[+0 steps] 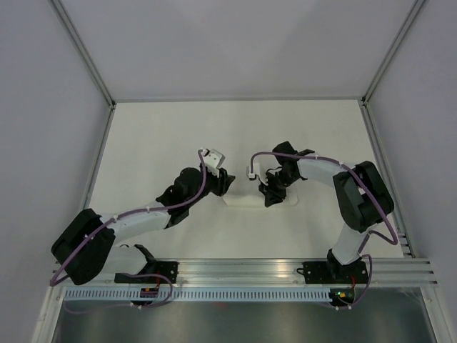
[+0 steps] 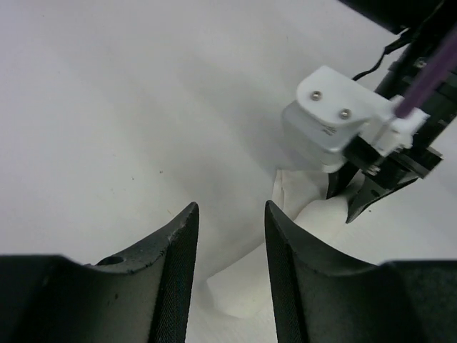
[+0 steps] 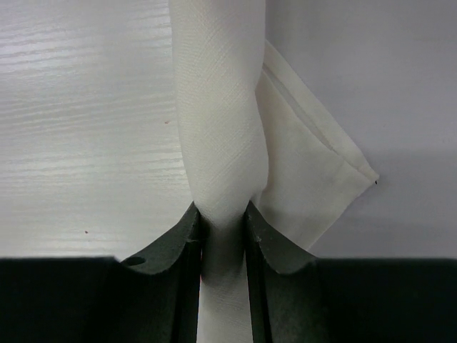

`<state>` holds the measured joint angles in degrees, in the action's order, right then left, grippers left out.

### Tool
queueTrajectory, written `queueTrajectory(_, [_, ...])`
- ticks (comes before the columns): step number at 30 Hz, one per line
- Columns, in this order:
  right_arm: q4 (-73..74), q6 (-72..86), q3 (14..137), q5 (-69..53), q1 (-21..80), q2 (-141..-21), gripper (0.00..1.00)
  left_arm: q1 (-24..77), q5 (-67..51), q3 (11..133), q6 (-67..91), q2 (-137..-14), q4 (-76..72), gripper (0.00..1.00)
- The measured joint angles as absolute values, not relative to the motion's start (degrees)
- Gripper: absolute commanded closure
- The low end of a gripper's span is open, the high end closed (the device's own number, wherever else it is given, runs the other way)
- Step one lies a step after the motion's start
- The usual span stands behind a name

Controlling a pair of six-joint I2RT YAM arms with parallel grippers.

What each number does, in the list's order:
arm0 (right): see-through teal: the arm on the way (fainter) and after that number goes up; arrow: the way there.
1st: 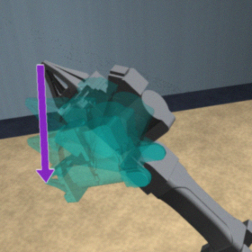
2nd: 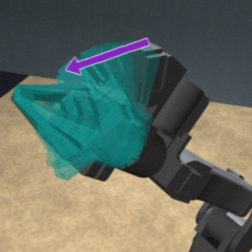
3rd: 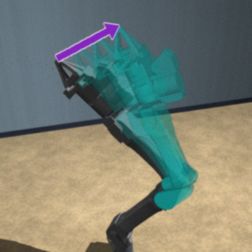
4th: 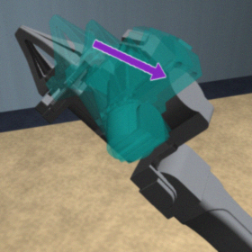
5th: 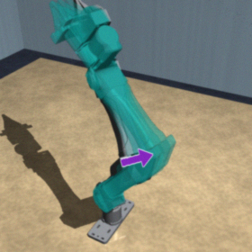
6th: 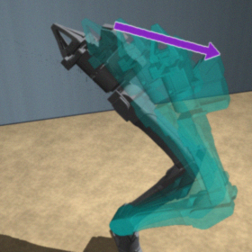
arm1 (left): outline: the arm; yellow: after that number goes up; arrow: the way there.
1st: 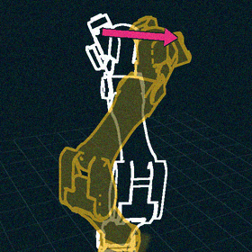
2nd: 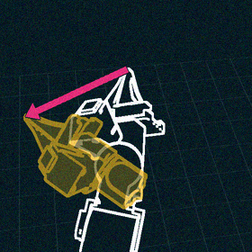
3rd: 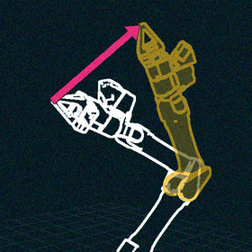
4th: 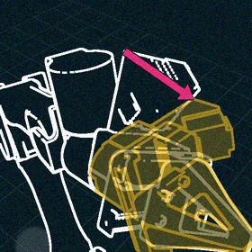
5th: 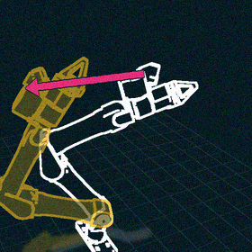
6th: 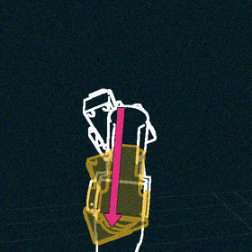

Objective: Fold the napkin, place the utensils inside, and roll it up
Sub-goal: Roll the napkin at the center of the board.

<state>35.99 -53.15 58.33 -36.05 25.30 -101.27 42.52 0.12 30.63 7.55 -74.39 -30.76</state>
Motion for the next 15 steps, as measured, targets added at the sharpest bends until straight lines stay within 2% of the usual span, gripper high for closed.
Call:
queueTrajectory(4, [41.39,-53.43,62.98,-38.59,23.86,-105.36,0.89,47.20,5.61,28.64,3.88,-72.93,-34.85,0.51])
queueTrajectory(9, [46.85,-53.43,67.70,-41.15,22.48,-109.73,0.89,54.59,10.15,28.16,-4.29,-73.41,-37.32,0.44])
queueTrajectory(15, [50.37,-53.41,70.65,-42.72,21.63,-112.55,0.89,61.76,12.43,29.10,-15.75,-81.47,-37.78,0.34])
